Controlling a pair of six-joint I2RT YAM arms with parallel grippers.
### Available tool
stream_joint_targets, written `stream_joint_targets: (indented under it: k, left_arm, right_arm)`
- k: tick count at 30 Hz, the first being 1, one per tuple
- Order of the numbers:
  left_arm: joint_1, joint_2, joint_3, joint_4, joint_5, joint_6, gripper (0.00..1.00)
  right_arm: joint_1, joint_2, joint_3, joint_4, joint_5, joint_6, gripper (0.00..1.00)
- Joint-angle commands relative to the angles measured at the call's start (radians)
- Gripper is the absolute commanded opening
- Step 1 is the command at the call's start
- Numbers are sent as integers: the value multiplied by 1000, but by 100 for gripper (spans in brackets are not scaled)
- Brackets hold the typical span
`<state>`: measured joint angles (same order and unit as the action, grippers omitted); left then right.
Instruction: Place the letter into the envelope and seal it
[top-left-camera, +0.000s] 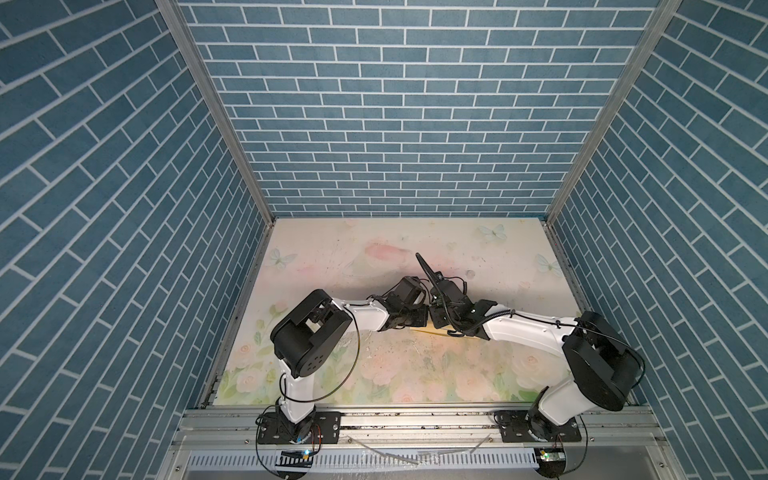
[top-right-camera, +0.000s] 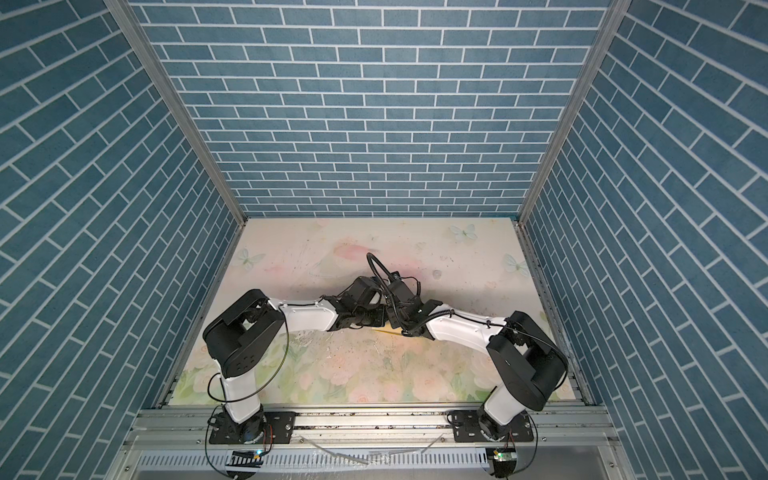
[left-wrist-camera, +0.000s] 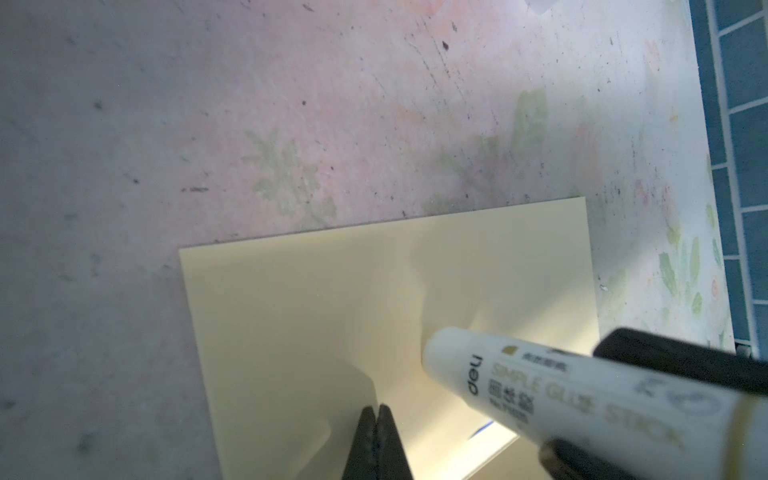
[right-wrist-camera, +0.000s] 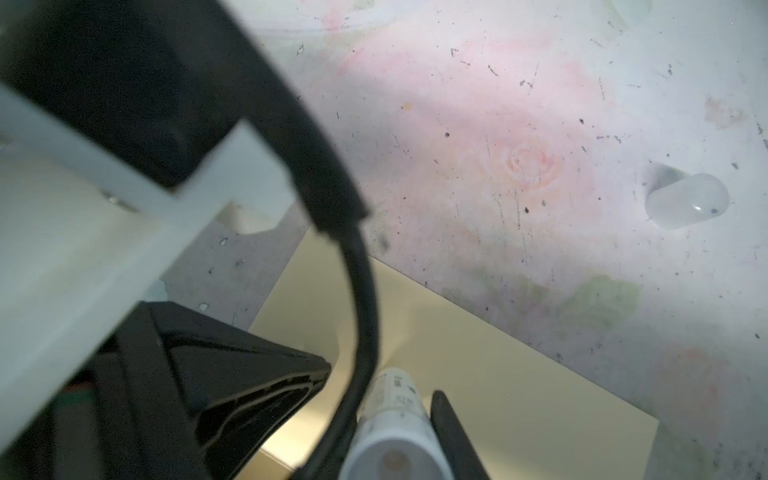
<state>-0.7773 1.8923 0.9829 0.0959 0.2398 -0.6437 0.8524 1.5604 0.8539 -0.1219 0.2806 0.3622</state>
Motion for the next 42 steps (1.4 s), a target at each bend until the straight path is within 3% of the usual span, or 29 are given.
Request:
stream_joint_targets:
  k: [1, 26, 37, 42]
  left_arm:
    - [9, 79, -53, -154, -94, 1, 0]
    - [9, 85, -47, -158, -96, 0, 0]
    - [9, 89, -41, -160, -94, 3, 0]
    - [9, 93, -39, -160, -91, 3, 0]
  right_arm:
    - [-22, -27, -55, -102, 42, 16, 0]
    - [-117, -180, -174, -251, 63, 37, 0]
    - [-113, -237, -72, -73, -84, 30, 0]
    - [-92, -210, -30, -25, -93, 35, 0]
